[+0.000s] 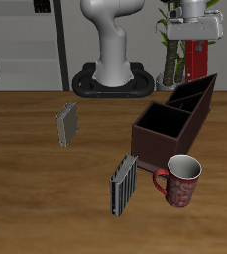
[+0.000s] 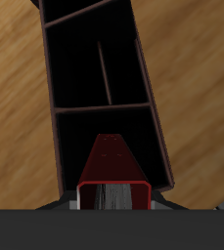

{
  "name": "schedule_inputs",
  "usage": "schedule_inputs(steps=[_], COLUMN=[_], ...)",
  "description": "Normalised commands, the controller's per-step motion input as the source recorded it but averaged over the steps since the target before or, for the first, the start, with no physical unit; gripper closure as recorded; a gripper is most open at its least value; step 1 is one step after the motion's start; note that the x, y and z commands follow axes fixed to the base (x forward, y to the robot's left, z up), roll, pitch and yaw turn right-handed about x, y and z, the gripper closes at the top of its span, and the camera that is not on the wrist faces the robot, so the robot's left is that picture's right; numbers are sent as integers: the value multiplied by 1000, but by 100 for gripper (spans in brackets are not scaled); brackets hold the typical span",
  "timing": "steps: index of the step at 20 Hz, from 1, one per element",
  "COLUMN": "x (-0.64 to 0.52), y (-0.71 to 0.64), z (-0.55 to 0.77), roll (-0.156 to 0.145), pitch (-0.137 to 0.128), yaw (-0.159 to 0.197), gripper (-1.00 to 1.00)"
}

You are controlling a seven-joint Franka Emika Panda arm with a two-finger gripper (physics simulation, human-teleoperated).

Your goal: Place the red book into the left desk caddy's left compartment and place the yellow book into the left desk caddy's left compartment

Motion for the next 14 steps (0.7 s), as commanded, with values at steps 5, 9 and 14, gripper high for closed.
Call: schedule_inputs(steps=[5, 9, 14], x=[163, 205, 142], y=[95, 113, 71], z=[-9, -18, -3], roll=[3, -3, 1], pitch=[34, 29, 25], yaw=[-20, 12, 0], gripper=[100, 100, 100])
